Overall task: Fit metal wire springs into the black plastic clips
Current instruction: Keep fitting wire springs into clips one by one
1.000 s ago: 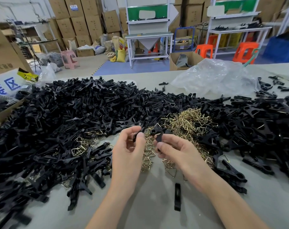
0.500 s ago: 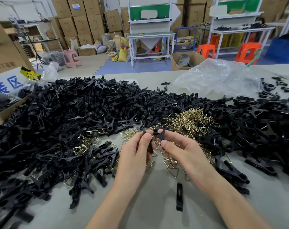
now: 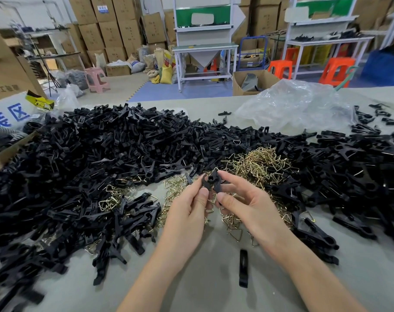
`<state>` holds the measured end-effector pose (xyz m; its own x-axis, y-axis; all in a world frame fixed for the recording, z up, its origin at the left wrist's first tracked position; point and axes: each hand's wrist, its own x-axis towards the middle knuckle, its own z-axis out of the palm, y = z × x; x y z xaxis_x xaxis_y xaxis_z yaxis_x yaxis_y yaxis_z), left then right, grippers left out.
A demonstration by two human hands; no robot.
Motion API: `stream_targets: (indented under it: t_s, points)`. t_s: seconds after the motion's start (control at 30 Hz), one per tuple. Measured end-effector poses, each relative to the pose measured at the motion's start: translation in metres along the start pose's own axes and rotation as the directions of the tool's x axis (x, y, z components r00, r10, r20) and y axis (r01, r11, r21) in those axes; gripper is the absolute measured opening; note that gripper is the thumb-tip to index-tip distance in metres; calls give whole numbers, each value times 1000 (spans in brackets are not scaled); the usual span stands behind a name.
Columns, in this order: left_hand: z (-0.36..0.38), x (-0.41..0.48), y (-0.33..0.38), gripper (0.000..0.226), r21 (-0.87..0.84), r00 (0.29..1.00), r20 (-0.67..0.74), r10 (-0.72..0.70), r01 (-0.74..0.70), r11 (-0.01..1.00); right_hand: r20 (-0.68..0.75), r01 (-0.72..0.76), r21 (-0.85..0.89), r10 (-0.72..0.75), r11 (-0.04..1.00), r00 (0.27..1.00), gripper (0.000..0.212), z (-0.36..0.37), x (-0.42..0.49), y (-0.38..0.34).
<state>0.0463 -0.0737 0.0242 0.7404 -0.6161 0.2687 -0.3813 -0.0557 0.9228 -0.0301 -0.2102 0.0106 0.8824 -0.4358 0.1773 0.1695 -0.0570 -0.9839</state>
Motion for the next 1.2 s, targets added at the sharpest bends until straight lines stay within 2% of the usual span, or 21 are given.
stream_targets:
  t_s: [0.2, 0.37, 0.57, 0.77, 0.87, 1.0, 1.1, 1.17, 1.2]
  points:
    - [1, 0, -4, 32, 42, 1000, 6, -6, 6, 999, -2, 1, 4, -1, 1000, 1000, 47, 0, -1, -1]
    - [-1, 1, -3, 32, -9, 999, -49, -21, 21, 1000, -2, -8, 10, 8, 1000, 1000, 46, -1, -2, -2]
    - [-1, 0, 3, 55, 45, 1000, -26, 15, -14, 999, 17, 1, 1, -1, 1000, 1000, 48, 0, 0, -1]
    - [-1, -1, -4, 15, -76, 998, -35, -48, 45, 996, 1, 5, 126, -6, 992, 1000, 31, -3, 1, -3]
    - [0, -1, -2, 15, -61, 1000, -13, -27, 26, 998, -18, 2, 177, 1, 984, 1000, 20, -6, 1, -2]
    - [-5, -1, -1, 22, -30, 1000, -29, 8, -8, 1000, 19, -21, 144, 18, 989, 1000, 29, -7, 0, -4]
    - [-3, -3, -1, 24, -34, 1000, -19, -15, 15, 999, 25, -4, 110, 1, 994, 1000, 24, -7, -1, -6]
    - [0, -4, -4, 24, 48, 997, -67, -37, 41, 998, -44, 11, 138, -5, 990, 999, 21, -9, 0, -7]
    - [1, -4, -6, 25, 150, 997, -81, -16, 28, 988, -94, 19, 167, -3, 986, 996, 20, -11, 2, -7]
